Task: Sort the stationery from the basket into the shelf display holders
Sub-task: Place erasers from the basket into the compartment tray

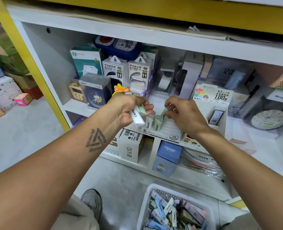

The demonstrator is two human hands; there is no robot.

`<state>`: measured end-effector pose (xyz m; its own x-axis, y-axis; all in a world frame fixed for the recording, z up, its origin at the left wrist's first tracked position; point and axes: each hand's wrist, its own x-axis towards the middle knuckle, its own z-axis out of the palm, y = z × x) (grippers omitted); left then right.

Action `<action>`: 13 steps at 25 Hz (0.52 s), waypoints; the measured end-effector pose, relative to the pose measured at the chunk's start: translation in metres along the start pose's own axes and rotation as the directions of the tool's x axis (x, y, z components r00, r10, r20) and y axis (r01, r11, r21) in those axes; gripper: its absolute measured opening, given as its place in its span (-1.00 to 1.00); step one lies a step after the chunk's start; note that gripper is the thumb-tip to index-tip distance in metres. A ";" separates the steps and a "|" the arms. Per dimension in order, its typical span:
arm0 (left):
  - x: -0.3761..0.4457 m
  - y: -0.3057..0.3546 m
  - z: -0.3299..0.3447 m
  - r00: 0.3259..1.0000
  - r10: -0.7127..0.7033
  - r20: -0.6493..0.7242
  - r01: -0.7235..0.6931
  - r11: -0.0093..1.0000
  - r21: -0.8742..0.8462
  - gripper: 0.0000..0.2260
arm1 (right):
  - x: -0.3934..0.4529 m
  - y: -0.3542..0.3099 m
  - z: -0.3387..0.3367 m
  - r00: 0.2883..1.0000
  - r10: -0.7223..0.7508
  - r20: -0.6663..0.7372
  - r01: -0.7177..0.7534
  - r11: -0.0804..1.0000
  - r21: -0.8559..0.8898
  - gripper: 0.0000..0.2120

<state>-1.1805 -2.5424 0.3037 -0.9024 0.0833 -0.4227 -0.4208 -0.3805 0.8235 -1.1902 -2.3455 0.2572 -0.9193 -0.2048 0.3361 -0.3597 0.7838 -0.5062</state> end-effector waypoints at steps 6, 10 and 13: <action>-0.001 0.001 -0.002 1.000 -0.019 0.009 0.018 1.000 0.004 -0.92 | -0.003 0.002 0.005 0.993 -0.087 0.079 0.092 0.994 -0.059 -0.88; -0.003 0.000 -0.001 0.999 -0.029 0.029 0.028 0.999 0.026 -0.87 | -0.003 -0.004 0.006 0.971 -0.104 0.217 0.136 0.981 -0.138 -0.71; -0.004 -0.001 0.004 0.999 -0.024 0.047 0.023 0.999 0.023 -0.84 | -0.002 -0.011 0.003 0.977 -0.054 0.204 0.083 0.987 -0.136 -0.64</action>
<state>-1.1771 -2.5387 0.3057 -0.8956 0.1358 -0.4236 -0.4430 -0.3575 0.8221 -1.1847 -2.3556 0.2599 -0.9116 -0.3624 0.1940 -0.4099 0.8364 -0.3640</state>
